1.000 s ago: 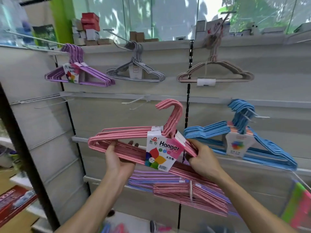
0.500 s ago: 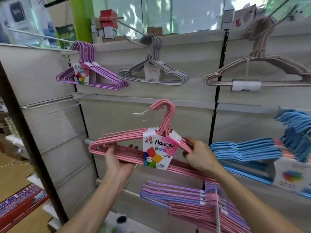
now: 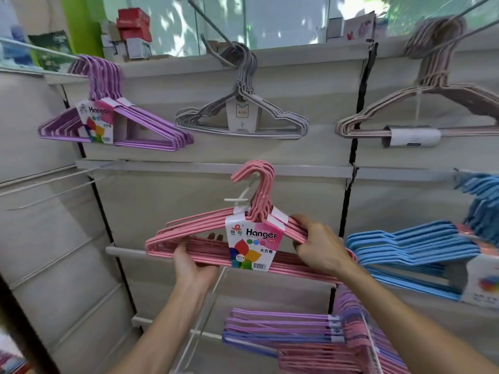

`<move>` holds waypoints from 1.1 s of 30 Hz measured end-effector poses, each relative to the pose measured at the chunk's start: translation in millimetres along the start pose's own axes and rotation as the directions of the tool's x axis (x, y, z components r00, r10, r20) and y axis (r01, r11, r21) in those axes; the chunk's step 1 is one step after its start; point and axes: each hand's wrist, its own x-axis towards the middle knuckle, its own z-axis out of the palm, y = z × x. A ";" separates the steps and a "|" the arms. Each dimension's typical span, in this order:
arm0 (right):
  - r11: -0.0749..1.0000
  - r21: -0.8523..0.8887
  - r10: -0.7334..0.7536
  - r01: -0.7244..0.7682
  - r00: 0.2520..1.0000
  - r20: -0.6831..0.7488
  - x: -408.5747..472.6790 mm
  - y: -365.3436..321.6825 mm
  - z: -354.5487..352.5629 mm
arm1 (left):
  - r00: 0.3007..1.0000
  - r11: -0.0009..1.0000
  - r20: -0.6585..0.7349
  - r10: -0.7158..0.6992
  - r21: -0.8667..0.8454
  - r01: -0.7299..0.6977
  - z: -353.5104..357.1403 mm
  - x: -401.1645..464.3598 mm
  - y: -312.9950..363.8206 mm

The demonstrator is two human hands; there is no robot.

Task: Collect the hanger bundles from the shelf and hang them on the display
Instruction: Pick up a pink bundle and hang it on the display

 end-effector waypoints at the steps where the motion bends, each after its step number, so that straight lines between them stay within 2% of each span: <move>1: 1.000 -0.002 0.009 -0.009 1.000 -0.007 1.5 0.5 3.1 | 1.000 1.000 0.005 -0.011 0.009 0.011 0.7 4.4 -0.6; 22: 0.976 -0.161 0.135 -0.147 0.987 -0.085 52.0 9.3 29.9 | 0.976 0.978 0.062 -0.209 0.043 0.206 6.4 118.0 -18.9; 29: 0.965 -0.226 0.120 -0.133 0.990 -0.072 65.3 14.9 37.0 | 0.978 0.982 0.080 -0.190 0.009 0.190 7.7 127.9 -26.9; 33: 0.964 -0.238 0.120 -0.117 0.993 -0.005 71.0 19.8 41.1 | 0.982 0.987 0.102 -0.157 0.058 0.152 4.4 134.6 -26.9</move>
